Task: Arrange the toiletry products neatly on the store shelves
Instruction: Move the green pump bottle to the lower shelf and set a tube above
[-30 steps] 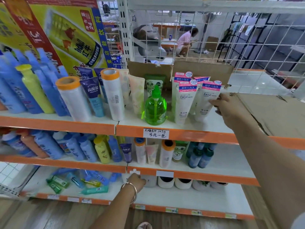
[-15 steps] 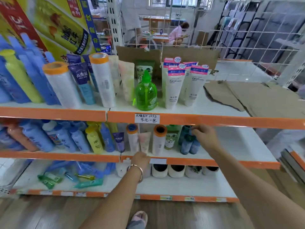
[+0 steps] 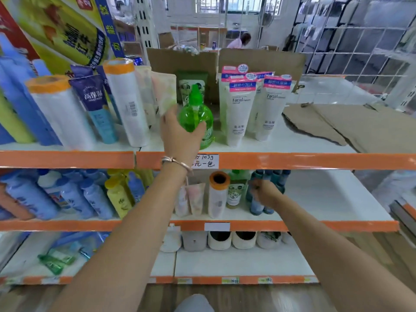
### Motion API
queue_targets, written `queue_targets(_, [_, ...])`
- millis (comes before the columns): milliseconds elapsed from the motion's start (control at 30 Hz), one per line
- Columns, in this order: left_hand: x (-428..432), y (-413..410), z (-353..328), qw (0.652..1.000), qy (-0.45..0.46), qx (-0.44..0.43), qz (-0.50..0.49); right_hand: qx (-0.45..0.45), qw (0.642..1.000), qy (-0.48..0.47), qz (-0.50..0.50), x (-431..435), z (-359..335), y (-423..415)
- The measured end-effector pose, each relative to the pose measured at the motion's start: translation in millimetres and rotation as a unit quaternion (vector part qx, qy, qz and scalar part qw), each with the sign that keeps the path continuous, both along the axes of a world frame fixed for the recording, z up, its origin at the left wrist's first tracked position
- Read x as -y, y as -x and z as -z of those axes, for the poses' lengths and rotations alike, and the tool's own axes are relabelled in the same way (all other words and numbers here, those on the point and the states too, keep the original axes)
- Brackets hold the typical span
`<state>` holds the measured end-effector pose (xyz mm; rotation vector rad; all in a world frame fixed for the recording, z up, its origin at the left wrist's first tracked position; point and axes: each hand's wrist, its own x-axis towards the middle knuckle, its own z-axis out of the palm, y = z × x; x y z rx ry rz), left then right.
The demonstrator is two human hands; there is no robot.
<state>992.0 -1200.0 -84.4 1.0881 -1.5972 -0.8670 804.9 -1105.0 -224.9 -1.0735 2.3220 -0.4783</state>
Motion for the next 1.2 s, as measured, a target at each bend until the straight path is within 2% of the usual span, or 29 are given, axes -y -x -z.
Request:
queue_targets(133, [22.6,9.9,8.2,0.998,0.012,0.053,0.026,-0.014,0.999,0.015,-0.034,25.7,10.6,2.8])
queue_targets(200, [32.5,14.9,16.7,0.997,-0.003,0.055,0.047,0.004,0.999,0.020,-0.033,32.7,15.8,1.8])
queue_targets(333, [47.0,17.5,29.9,0.998,-0.001,0.038,0.055,-0.017,0.999,-0.015,-0.043,46.9,33.1,1.6])
queue_targets(500, [49.6,15.5,38.1,0.998,-0.019,0.018,0.065,-0.087,0.991,-0.045,-0.090,57.0,52.2,-1.6])
queue_targets(600, [52.3,14.6,38.0,0.997,-0.027,0.024,0.065,-0.159,0.978,-0.049,-0.124,54.1,64.5,2.2])
queue_targets(800, [45.1,17.6,34.3,0.999,0.000,0.036,0.021,-0.323,0.940,-0.027,-0.106,31.9,57.5,-6.9])
queue_targets(1000, [17.6,1.6,20.7,0.998,0.017,-0.049,-0.032,-0.321,0.938,0.058,-0.120,-15.6,35.0,-10.2])
queue_targets(1200, [-25.1,-30.2,-2.5,0.996,-0.007,-0.086,-0.035,-0.306,0.937,0.047,-0.163,-61.5,-14.2,-19.7])
